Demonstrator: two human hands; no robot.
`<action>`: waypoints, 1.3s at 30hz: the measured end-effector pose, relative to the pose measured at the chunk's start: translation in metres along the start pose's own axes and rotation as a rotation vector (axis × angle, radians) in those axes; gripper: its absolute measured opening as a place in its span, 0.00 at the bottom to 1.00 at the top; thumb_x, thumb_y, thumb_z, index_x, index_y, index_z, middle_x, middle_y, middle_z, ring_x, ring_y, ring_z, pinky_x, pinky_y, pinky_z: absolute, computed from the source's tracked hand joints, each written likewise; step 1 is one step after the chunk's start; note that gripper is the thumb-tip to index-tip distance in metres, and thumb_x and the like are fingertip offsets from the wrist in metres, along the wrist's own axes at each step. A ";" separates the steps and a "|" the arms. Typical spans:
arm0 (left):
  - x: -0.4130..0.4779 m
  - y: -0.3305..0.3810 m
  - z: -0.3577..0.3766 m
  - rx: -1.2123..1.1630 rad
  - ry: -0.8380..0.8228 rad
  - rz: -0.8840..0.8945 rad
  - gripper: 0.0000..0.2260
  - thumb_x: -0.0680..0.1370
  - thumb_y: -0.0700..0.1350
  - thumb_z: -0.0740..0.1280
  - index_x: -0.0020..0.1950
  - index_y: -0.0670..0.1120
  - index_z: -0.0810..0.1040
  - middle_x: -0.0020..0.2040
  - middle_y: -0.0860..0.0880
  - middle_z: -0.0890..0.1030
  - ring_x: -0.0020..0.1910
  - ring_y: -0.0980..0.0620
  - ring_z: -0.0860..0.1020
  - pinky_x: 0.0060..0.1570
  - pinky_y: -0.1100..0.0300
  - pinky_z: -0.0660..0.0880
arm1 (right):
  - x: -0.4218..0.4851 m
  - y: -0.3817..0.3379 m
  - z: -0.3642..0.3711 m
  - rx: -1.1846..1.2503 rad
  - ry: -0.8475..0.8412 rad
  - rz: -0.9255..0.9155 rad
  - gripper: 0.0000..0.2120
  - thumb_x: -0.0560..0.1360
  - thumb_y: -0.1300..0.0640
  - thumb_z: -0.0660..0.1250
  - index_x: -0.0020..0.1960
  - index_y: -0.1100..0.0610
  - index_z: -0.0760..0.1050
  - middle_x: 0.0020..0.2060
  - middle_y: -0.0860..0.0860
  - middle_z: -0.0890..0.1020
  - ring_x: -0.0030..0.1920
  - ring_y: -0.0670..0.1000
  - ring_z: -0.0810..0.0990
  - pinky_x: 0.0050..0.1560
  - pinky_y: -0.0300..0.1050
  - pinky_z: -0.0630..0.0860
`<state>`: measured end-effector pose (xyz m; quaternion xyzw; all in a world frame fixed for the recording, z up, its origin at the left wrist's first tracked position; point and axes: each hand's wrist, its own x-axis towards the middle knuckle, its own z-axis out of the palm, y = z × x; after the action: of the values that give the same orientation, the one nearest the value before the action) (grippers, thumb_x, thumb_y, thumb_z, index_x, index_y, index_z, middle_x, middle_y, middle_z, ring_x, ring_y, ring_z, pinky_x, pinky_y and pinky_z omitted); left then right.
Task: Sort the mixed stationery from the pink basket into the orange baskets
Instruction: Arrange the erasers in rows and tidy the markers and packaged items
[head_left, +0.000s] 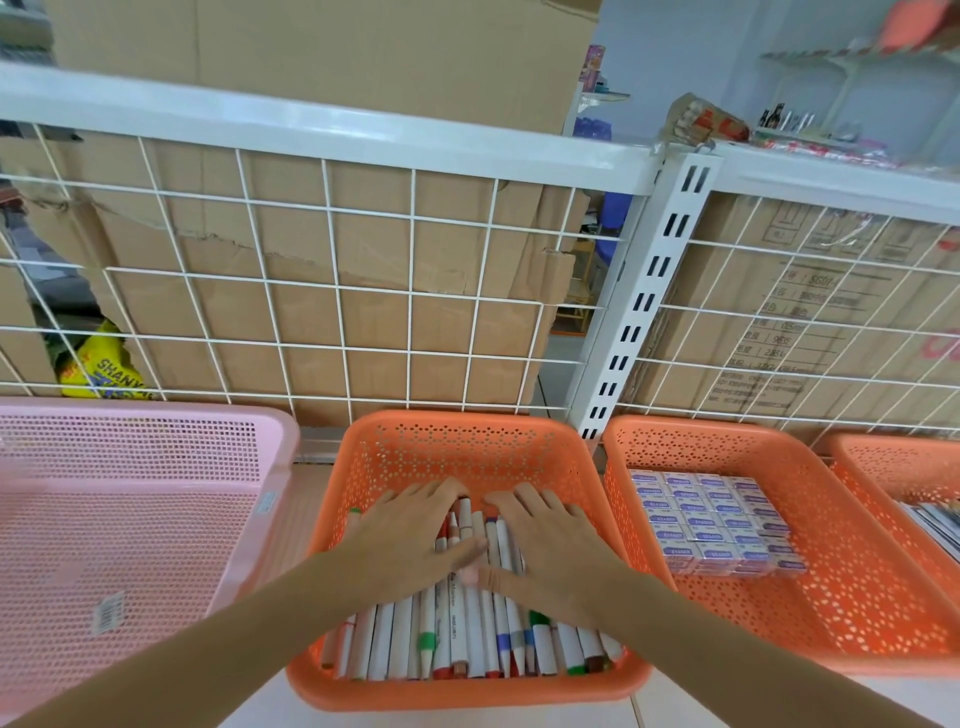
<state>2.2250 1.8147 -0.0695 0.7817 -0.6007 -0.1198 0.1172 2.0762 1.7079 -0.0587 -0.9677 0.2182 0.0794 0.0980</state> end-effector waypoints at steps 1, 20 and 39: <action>0.000 0.000 0.000 -0.003 -0.001 0.004 0.23 0.78 0.64 0.54 0.69 0.54 0.62 0.65 0.57 0.70 0.64 0.56 0.68 0.67 0.55 0.62 | 0.001 0.001 -0.001 0.025 0.000 0.015 0.43 0.67 0.24 0.45 0.74 0.48 0.54 0.67 0.47 0.63 0.67 0.51 0.62 0.66 0.53 0.62; 0.046 -0.041 -0.001 -0.223 -0.434 -0.145 0.30 0.78 0.66 0.43 0.67 0.50 0.73 0.60 0.47 0.78 0.60 0.49 0.75 0.62 0.57 0.65 | 0.051 0.021 -0.022 0.212 -0.354 -0.105 0.29 0.74 0.31 0.55 0.61 0.52 0.73 0.57 0.51 0.79 0.54 0.50 0.76 0.61 0.48 0.70; 0.048 -0.036 -0.010 -0.365 -0.323 -0.213 0.27 0.80 0.62 0.47 0.61 0.46 0.78 0.52 0.51 0.81 0.53 0.54 0.76 0.65 0.55 0.66 | 0.053 0.027 -0.023 0.219 -0.344 -0.086 0.32 0.73 0.31 0.57 0.66 0.53 0.70 0.61 0.51 0.75 0.59 0.51 0.74 0.63 0.48 0.69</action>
<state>2.2734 1.7775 -0.0741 0.7772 -0.4944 -0.3608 0.1458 2.1138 1.6574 -0.0509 -0.9319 0.1641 0.2148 0.2417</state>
